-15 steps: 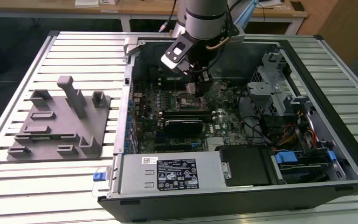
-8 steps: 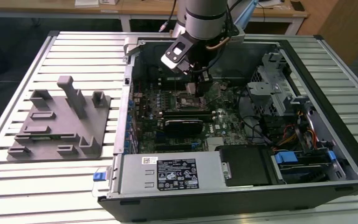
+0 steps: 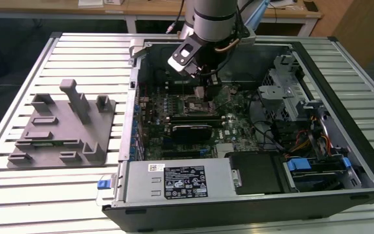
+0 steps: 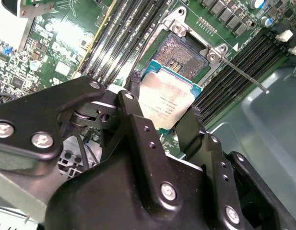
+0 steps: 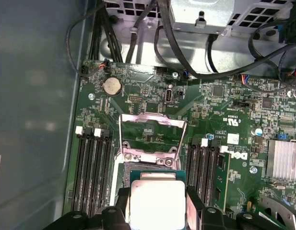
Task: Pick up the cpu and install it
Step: 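Place the cpu into insertion slot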
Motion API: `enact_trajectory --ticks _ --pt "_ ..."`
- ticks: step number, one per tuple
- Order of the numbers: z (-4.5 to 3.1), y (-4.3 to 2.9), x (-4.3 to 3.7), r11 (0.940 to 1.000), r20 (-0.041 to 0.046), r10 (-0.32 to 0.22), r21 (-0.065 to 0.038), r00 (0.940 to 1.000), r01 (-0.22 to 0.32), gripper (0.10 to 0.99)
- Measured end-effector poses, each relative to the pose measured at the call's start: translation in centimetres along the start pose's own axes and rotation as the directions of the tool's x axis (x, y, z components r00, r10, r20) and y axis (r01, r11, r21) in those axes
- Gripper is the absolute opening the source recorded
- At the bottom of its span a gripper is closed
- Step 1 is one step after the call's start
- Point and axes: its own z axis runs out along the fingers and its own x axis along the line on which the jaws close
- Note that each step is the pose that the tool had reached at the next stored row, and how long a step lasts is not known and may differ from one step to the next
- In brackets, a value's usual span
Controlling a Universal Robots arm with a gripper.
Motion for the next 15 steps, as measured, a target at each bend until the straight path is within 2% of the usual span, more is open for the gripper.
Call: enact_trajectory --ticks 6,15 --pt "0.3 -0.02 0.0 0.9972 0.0034 0.075 -0.002 0.9972 -0.075 0.541" --pt "0.99 -0.2 -0.01 0.9893 0.0065 0.146 -0.004 0.9893 -0.146 0.541"
